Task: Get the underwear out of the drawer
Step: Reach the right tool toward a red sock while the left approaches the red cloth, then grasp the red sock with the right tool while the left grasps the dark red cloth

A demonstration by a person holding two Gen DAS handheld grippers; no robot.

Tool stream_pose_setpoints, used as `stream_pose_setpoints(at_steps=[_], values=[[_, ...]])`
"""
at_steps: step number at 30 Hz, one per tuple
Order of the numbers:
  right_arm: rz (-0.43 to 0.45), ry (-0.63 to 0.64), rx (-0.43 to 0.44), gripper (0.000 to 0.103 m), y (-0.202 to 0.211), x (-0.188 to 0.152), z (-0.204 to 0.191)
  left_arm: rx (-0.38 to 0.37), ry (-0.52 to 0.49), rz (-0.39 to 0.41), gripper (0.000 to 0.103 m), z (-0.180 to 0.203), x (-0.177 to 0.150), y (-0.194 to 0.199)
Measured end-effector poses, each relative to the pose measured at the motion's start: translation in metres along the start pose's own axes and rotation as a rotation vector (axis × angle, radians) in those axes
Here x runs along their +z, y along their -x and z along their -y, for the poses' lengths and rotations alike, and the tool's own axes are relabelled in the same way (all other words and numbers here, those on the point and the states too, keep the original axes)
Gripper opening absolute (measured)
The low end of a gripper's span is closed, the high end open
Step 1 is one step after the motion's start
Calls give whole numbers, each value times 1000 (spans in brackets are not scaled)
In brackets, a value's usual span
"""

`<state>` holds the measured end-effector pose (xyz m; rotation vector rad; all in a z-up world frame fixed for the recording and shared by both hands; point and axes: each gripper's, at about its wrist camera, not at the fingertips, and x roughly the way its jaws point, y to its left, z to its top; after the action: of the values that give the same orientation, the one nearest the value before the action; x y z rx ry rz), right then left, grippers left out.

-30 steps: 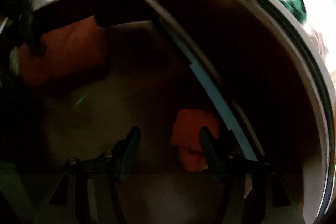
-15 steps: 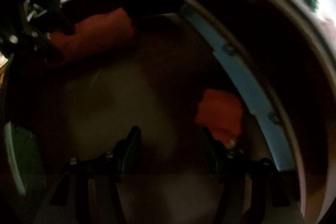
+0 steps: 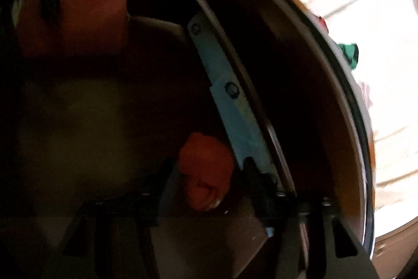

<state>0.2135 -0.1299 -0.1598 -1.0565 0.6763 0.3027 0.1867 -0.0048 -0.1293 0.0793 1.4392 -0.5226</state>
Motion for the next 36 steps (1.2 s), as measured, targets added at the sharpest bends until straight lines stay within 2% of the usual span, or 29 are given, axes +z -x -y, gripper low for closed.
stream_pose_setpoints(at_steps=[3,4,9,13,16,20,23,24,25,28,31,36], values=[[-34,-10,10,41,-17,5,-6,22,1,13,69,-6,-6,14],[-31,-19,7,36,-20,6,-6,26,3,20,69,-7,-9,20],[-36,-67,44,36,-24,-1,-1,24,-26,44,69,-6,-20,37],[-57,-203,141,36,-27,-8,23,10,-43,42,69,-10,-26,39],[-88,-196,178,36,-27,-15,31,13,-43,36,69,-8,-23,33],[-170,-218,316,38,-20,-22,43,6,-30,21,69,-12,-22,27],[-235,-218,456,38,-8,-30,51,3,-32,26,69,-14,-23,29],[-253,-247,538,38,-1,-31,58,2,-33,31,69,-14,-24,30],[-254,-274,580,38,6,-31,63,4,-35,36,69,-15,-25,32],[-176,-425,591,38,39,-16,82,7,-28,49,69,-19,-27,37],[-128,-542,719,38,49,10,87,31,-8,59,69,-26,-31,42],[-50,-412,792,38,70,78,47,48,3,90,69,-33,-47,59]])
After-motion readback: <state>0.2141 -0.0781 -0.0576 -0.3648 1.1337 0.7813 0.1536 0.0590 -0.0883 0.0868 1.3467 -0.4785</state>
